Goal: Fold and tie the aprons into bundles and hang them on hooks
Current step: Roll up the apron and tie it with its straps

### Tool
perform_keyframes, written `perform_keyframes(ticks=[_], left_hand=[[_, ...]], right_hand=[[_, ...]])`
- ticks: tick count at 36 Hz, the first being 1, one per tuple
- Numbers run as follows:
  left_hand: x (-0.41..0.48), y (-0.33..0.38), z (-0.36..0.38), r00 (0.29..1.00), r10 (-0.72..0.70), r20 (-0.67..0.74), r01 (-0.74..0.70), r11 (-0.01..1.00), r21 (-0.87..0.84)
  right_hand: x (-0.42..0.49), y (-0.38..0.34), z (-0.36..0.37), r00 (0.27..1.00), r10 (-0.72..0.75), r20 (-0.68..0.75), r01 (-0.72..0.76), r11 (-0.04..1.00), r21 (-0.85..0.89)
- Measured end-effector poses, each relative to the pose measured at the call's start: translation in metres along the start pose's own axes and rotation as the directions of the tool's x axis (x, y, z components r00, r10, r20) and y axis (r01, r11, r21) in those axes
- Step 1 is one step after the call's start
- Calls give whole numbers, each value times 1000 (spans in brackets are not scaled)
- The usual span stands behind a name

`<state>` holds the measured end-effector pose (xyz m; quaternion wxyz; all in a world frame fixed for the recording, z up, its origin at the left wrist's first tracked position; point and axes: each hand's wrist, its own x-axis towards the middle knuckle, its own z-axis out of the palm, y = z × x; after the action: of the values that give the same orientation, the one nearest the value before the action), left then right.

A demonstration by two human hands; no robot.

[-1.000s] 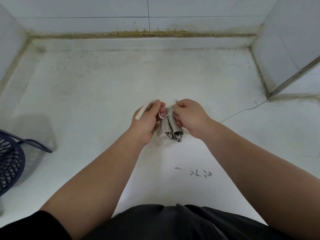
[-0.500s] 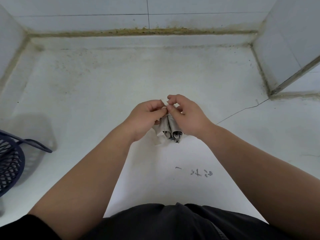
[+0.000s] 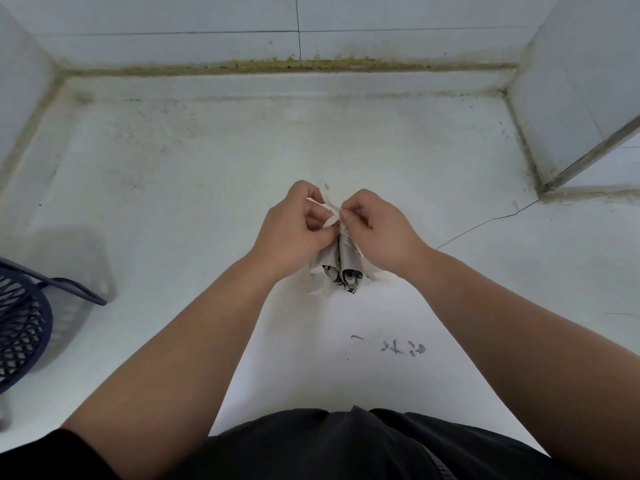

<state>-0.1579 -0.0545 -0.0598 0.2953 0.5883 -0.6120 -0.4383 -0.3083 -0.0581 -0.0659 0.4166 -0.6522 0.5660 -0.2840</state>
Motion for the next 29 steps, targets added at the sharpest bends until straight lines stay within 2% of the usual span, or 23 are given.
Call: perform_keyframes(ticks=[4,6,8,11,13,16,18,19,21,23,24,26,29], left_hand=[[-7,0,6,994,93,-57,-86,990,109],[-8,0,9,989,135,-62,-123,978,167],[-9,-1,10,984,165,-73,-144,963,226],[-9,-3,8,976,186,-110,-155,957,246],[-9,-4,7,978,173,-113,-147,967,208],[-9,-4,6,984,140,-111,-124,982,143],[-8,-4,5,983,130,-127,-117,988,103],[-7,-5,4,983,130,-127,-118,988,96],[-6,-8,3,981,153,-116,-136,981,140],[-4,-14,4,968,219,-126,-189,958,217],[-5,-18,5,956,261,-133,-222,943,248],[-6,-24,7,916,357,-182,-288,902,322],[-9,-27,12,848,425,-317,-295,875,385]], right_hand=[[2,0,1,980,192,-53,-185,975,124],[3,-3,1,976,202,-76,-193,974,115],[3,-6,-1,992,115,-48,-117,992,-50],[3,-11,-7,986,-37,162,95,923,-373],[4,-12,-11,964,-56,261,179,861,-477],[6,-16,-15,962,-69,263,204,824,-529],[7,-19,-14,973,-39,230,147,866,-477],[7,-21,-13,976,14,219,77,915,-397],[5,-23,-12,947,191,257,-159,977,-139],[7,-24,-14,868,345,358,-395,916,74],[8,-24,-16,837,383,391,-458,881,118],[12,-24,-18,813,423,401,-507,852,129],[14,-24,-18,817,442,370,-525,836,159]])
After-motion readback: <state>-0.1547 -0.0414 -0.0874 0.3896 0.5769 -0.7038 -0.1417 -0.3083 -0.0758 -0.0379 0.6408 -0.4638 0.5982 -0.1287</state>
